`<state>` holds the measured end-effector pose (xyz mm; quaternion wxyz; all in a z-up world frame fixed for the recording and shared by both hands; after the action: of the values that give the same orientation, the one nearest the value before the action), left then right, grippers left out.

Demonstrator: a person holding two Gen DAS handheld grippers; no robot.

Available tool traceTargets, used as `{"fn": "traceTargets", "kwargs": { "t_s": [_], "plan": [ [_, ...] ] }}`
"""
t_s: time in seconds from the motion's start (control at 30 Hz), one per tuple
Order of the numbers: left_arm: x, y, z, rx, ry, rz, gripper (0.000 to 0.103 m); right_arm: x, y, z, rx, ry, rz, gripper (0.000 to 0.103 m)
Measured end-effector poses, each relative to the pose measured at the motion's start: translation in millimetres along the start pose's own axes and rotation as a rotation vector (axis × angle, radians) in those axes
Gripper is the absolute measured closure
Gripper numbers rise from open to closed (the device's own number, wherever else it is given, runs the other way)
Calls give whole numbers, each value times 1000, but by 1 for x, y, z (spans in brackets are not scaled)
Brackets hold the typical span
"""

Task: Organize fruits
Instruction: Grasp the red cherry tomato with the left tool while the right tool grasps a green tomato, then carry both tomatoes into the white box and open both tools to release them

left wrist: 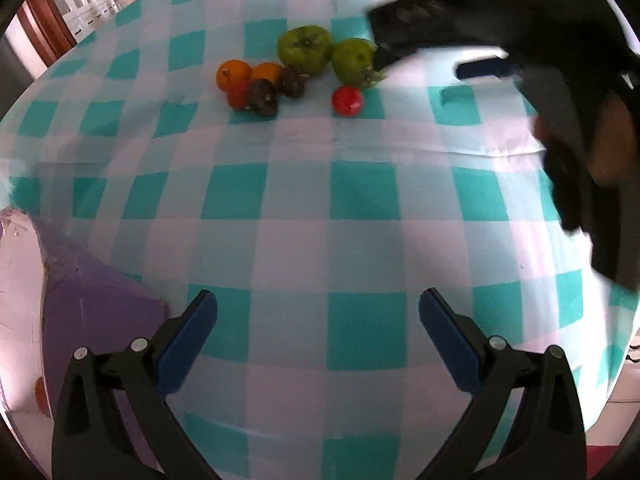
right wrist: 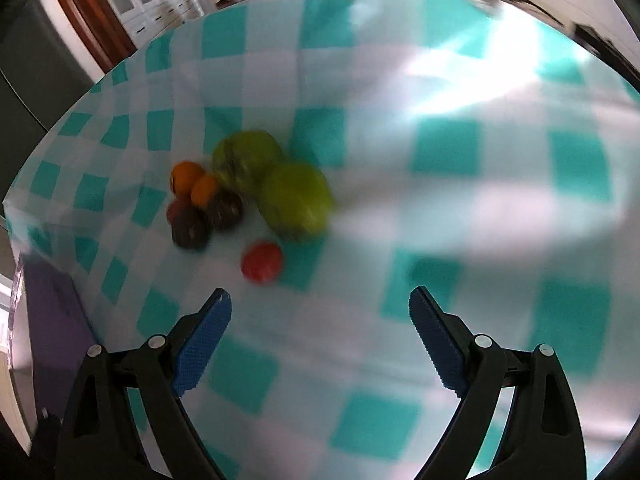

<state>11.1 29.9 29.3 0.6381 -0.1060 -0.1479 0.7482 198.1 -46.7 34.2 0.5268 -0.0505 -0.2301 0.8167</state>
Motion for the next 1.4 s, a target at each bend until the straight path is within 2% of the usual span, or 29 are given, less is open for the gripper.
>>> {"fn": "traceTargets", "kwargs": {
  "t_s": [0.17, 0.33, 0.37, 0.4, 0.53, 0.63, 0.7, 0.87, 0.93, 1.0, 1.03, 1.07, 1.1, 1.13, 1.27, 1.4],
  "plan": [
    [21, -11, -17, 14, 28, 77, 2, 8, -31, -46, 72, 86, 54, 17],
    [21, -27, -31, 0, 69, 101, 2, 12, -37, -76, 134, 162, 134, 28],
    [20, -31, -34, -3, 73, 99, 2, 12, -37, -77, 129, 171, 144, 31],
    [18, -36, -37, -7, 73, 98, 2, 14, -37, -73, 99, 147, 150, 45],
    [8, -69, -49, -46, 84, 108, 3, -1, -32, -49, 28, 130, 42, 46],
    [-1, -93, -59, -70, 107, 111, 8, -27, -21, -10, -57, 141, -76, 46],
    [-6, -109, -66, -85, 106, 109, 16, -45, -8, 18, -111, 146, -140, 46],
    [-21, -145, -87, -115, 87, 89, 23, -61, 26, 55, -132, 155, -175, 46],
    [-29, -154, -96, -113, 80, 56, 32, -65, 43, 63, -127, 152, -205, 46],
    [-36, -158, -106, -87, 110, 40, 45, -77, 60, 65, -122, 148, -232, 46],
    [-39, -160, -107, -105, 100, 29, 47, -79, 68, 66, -116, 146, -247, 46],
    [-41, -161, -108, -112, 86, 11, 56, -80, 74, 68, -111, 146, -257, 45],
    [-44, -161, -108, -122, 64, -11, 69, -81, 80, 68, -107, 144, -266, 45],
    [-48, -161, -107, -130, 69, -28, 72, -81, 86, 69, -105, 144, -272, 45],
    [-44, -150, -99, -107, 109, 9, 73, -76, 104, 75, -100, 136, -263, 45],
    [-36, -124, -82, -91, 130, 40, 73, -67, 113, 76, -85, 110, -232, 45]
  ]
}}
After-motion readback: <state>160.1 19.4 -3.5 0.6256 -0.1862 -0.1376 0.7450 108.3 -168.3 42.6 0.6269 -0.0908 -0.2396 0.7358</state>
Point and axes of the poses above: each gripper's, at about its wrist camera, not at the fingertips, and z roughly against the way its jaws point, x to its left, y to its underside, the point moved 5 cm from there along -z, roughly the way its jaws point, and after that the axes turned 6 degrees about z, right-handed, at the moved point
